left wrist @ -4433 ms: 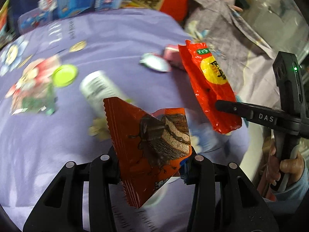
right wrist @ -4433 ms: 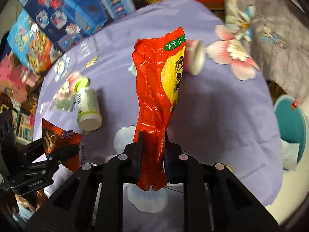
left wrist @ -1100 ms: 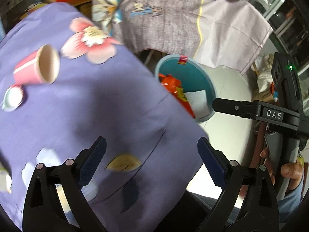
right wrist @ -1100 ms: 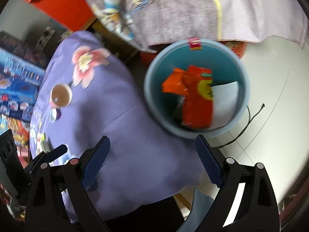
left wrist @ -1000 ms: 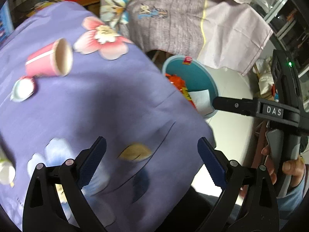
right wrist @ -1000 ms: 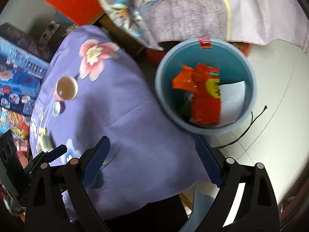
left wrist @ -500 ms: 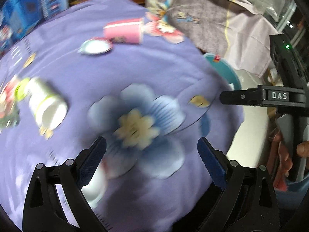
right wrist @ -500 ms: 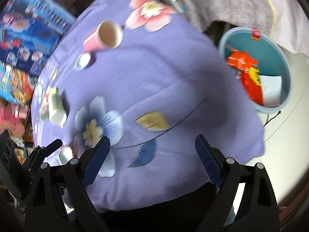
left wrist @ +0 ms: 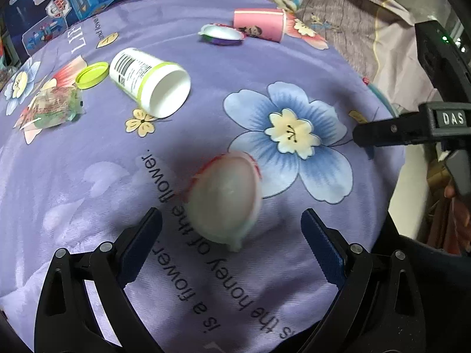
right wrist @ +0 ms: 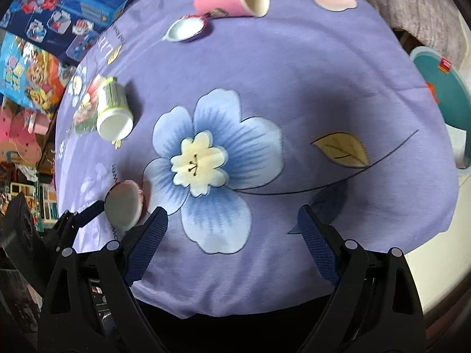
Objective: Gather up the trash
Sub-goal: 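Grasp the white round plastic cup with the left gripper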
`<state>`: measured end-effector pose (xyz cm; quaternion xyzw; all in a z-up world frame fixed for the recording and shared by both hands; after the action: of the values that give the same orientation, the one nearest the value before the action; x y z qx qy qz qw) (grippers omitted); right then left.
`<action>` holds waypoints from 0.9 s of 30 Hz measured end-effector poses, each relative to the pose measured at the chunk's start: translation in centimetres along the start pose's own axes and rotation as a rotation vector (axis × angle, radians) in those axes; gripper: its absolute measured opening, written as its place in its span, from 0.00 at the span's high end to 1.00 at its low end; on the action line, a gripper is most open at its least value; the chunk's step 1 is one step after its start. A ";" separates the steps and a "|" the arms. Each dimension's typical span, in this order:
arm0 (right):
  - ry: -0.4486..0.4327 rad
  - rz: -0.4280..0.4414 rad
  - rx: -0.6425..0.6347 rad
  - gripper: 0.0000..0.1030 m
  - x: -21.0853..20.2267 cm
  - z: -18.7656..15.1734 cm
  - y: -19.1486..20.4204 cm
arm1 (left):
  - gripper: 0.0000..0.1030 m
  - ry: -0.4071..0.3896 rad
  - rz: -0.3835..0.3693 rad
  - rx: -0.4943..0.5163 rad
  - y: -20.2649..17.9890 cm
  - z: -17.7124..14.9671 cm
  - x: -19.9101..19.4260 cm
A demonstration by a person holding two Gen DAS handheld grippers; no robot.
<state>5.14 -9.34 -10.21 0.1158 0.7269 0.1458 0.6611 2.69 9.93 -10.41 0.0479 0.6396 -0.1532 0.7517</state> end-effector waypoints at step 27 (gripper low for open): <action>0.041 -0.050 -0.105 0.17 1.8 4.1 6.4 | 0.51 -0.089 -0.018 -0.128 6.5 1.5 -1.3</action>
<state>8.89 -2.53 -9.90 0.0595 0.7343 0.1695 0.6546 5.81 15.88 -9.72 -0.0129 0.6143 -0.1204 0.7797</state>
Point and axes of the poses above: each gripper's, at about its wrist camera, not at the fingertips, and x roughly the way its jaws point, y to its left, z to its top, the point moved 3 cm from there along x, roughly the way its jaws point, and after that the axes turned 15 degrees about y, right-handed, at the moved point
